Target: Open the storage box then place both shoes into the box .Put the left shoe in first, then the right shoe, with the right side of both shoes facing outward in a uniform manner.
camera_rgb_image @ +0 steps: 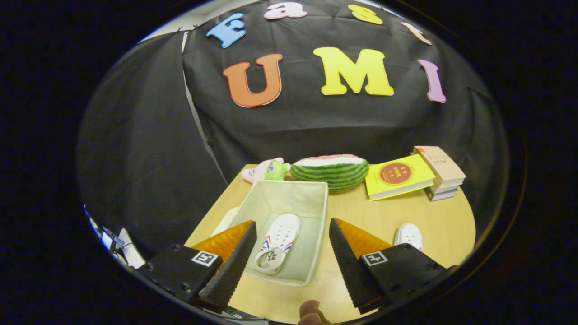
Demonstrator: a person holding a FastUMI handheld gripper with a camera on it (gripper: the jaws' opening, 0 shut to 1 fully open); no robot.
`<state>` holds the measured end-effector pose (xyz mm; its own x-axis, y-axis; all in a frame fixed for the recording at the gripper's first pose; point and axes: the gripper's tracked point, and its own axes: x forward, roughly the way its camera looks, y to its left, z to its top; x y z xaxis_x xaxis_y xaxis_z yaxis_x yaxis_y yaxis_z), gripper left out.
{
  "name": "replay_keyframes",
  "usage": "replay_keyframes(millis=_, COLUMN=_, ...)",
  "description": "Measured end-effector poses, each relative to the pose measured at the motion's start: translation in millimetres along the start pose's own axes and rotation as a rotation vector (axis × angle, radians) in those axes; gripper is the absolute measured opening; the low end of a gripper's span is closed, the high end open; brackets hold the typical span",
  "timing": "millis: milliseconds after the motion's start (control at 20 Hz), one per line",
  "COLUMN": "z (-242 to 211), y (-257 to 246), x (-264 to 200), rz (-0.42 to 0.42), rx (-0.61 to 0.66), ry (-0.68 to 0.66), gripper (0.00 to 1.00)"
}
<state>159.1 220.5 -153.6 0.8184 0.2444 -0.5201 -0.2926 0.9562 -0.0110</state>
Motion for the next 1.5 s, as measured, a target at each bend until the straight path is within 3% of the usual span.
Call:
replay_keyframes(millis=200, z=3.7, y=-64.7, x=-22.8, rz=-0.066, rx=-0.015, ry=-0.032, gripper=1.00)
replay_keyframes(millis=500, z=-27.0, y=-173.2, x=-35.5, rz=-0.185, rx=-0.039, ry=0.010, gripper=1.00)
replay_keyframes(millis=750, z=-73.9, y=-248.4, x=-15.2, rz=-0.269, rx=-0.021, ry=0.115, gripper=1.00)
replay_keyframes(millis=950, z=-124.7, y=-279.9, x=1.2, rz=-0.268, rx=0.019, ry=0.244, gripper=1.00)
replay_keyframes(millis=1100, z=-160.9, y=-308.4, x=10.0, rz=-0.320, rx=0.042, ry=0.342, gripper=1.00)
replay_keyframes(millis=1400, z=-213.2, y=-328.6, x=38.1, rz=-0.289, rx=0.106, ry=0.494, gripper=0.93)
replay_keyframes(millis=1500, z=-216.1, y=-315.2, x=52.8, rz=-0.195, rx=0.197, ry=0.482, gripper=0.87)
